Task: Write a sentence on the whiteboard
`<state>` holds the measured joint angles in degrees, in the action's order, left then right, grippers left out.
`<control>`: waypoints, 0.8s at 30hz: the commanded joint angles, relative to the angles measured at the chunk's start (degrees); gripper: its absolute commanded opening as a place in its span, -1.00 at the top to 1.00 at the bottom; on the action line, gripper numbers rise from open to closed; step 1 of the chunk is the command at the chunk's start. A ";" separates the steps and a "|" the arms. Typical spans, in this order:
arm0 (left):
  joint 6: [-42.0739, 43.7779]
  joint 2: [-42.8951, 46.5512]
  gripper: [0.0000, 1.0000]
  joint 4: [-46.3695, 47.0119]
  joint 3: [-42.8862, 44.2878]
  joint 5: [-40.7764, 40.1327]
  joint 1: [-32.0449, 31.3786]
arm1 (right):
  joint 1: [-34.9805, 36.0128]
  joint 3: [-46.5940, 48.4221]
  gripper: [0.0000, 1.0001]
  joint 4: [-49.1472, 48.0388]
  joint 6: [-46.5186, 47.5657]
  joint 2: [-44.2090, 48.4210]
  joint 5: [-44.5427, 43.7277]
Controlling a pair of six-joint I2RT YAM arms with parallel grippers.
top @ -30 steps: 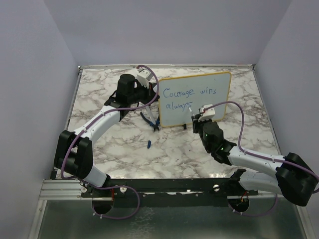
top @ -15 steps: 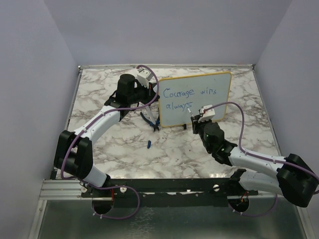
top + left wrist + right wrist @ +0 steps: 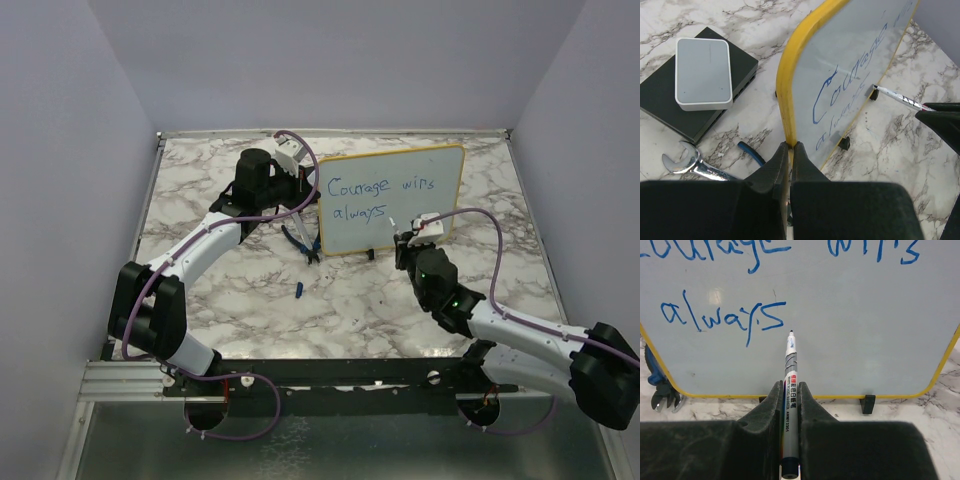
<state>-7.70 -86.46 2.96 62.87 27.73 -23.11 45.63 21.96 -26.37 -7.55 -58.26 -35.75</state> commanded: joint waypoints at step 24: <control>0.21 1.48 1.00 -0.24 0.15 1.11 -0.27 | -0.41 1.34 0.98 -3.65 2.84 -5.64 -2.97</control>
<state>-7.70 -86.46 2.94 62.85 27.75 -23.11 45.63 22.02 -27.68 -5.76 -63.13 -36.93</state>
